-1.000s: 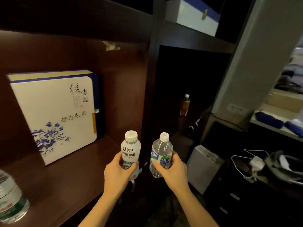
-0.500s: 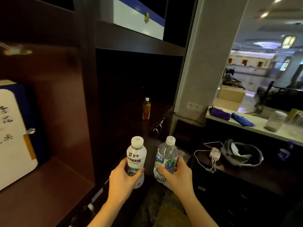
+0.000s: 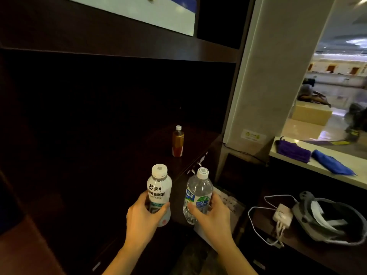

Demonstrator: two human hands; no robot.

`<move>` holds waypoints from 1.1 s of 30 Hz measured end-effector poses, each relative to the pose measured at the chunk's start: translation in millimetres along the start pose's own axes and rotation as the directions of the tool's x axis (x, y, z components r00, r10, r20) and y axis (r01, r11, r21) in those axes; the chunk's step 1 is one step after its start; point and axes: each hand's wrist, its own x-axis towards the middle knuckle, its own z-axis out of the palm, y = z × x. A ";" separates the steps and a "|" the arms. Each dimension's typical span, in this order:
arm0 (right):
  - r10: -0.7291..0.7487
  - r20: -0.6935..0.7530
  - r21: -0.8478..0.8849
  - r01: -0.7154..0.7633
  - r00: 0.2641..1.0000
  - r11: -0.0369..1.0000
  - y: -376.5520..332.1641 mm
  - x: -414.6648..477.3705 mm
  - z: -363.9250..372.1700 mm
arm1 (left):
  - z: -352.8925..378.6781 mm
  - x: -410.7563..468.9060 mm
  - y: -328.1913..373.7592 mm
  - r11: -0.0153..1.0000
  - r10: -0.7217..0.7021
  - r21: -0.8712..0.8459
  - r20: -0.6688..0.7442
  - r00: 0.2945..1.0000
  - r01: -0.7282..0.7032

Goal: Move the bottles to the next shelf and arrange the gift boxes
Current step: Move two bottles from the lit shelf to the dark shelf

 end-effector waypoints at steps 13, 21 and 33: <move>-0.016 0.068 -0.005 0.017 0.998 1.000 18.0 138.9 46.9 | 48.6 120.7 -22.2 0.974 -0.215 -0.091 -0.071 0.974 0.208; -0.053 0.144 -0.009 0.055 0.988 0.998 25.1 202.8 80.2 | 59.1 163.9 -42.4 0.975 -0.222 -0.016 -0.194 0.955 0.224; -0.168 0.408 0.085 0.146 0.897 0.986 50.0 289.7 133.9 | 79.8 202.5 -59.6 0.941 -0.301 0.005 -0.441 0.845 0.338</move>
